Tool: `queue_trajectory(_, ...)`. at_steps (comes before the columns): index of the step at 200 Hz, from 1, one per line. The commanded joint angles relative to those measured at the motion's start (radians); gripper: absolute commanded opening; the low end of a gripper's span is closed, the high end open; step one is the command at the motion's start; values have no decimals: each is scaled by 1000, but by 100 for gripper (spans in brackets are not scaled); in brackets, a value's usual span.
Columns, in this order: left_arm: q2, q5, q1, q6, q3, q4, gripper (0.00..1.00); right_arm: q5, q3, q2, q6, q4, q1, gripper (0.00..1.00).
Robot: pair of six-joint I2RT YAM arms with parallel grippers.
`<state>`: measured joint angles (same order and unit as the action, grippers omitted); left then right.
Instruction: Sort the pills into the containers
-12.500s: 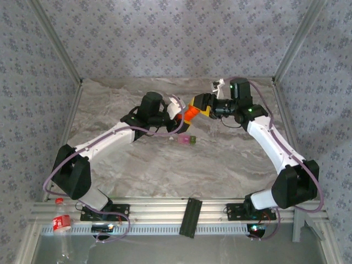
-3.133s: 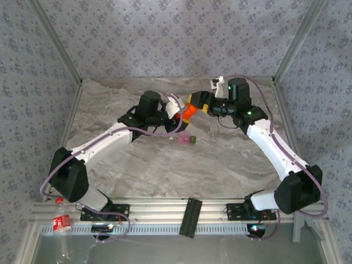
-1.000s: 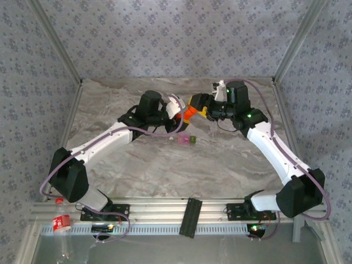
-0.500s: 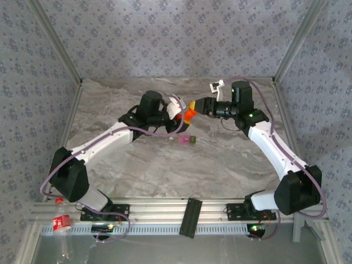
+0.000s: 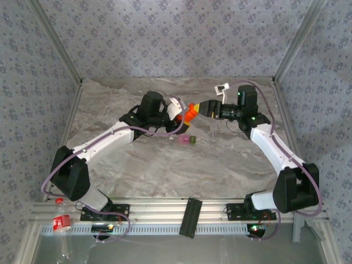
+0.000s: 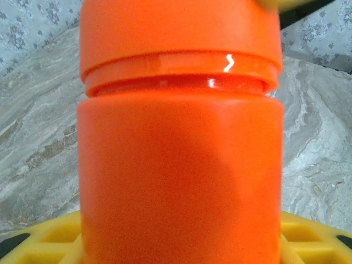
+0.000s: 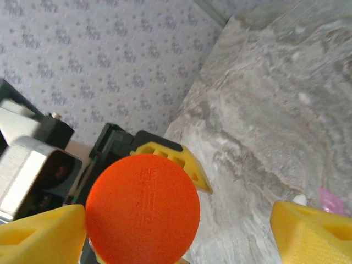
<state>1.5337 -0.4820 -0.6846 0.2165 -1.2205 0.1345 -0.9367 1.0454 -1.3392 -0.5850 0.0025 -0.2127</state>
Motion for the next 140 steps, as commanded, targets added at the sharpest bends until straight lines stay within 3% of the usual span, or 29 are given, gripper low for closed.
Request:
queue_trajectory(1,-33,-4,4,3,-16,-58,0,131,16,77,-165,-43,29,89)
queue_trajectory(48,-32,36,4,33,-22,-38,0,297,66,108,-325,-204,2,88)
queue_trajectory(140,-24,31,3,28,-25,-38,0,350,139,19,-331,-189,-136,84)
